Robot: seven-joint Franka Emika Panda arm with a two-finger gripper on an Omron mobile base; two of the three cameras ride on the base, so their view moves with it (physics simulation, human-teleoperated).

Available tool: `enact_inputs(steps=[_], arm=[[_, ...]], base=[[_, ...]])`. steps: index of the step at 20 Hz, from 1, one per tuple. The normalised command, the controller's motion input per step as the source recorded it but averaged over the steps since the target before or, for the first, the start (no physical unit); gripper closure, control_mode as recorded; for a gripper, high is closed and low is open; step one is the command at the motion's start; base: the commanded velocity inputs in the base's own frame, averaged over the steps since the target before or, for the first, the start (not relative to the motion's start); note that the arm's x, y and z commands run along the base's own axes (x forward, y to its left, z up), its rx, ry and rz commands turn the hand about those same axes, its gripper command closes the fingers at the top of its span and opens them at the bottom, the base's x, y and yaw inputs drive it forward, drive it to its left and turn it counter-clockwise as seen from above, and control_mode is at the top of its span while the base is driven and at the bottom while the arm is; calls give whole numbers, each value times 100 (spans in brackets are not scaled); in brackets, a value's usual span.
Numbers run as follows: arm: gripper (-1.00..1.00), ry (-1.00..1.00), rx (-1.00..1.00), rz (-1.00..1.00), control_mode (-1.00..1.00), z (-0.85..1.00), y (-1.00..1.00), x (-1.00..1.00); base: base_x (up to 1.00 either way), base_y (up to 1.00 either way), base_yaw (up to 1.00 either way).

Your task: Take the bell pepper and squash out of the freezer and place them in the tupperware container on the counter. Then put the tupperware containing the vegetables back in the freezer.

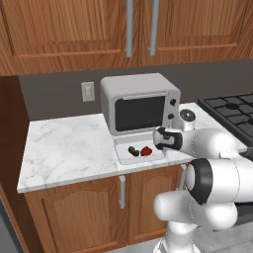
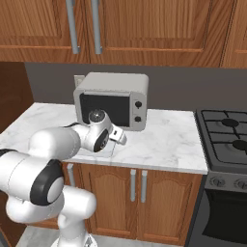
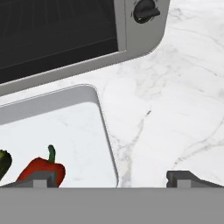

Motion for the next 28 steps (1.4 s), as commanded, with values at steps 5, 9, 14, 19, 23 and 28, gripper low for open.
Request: enact_inputs(steps=[5, 9, 14, 19, 23, 28], arm=[[-100, 0, 0, 0, -100, -31, 0, 0], [-100, 2, 0, 0, -100, -29, 0, 8], [-100, 3, 0, 0, -100, -24, 0, 18], [-100, 3, 0, 0, -100, -20, 0, 18], [-100, 6, 0, 0, -100, -24, 1, 10], [100, 12, 0, 0, -100, -29, 15, 5]], base=[[0, 0, 0], [0, 0, 0], [0, 0, 0], [0, 0, 0], [0, 0, 0], [0, 0, 0]])
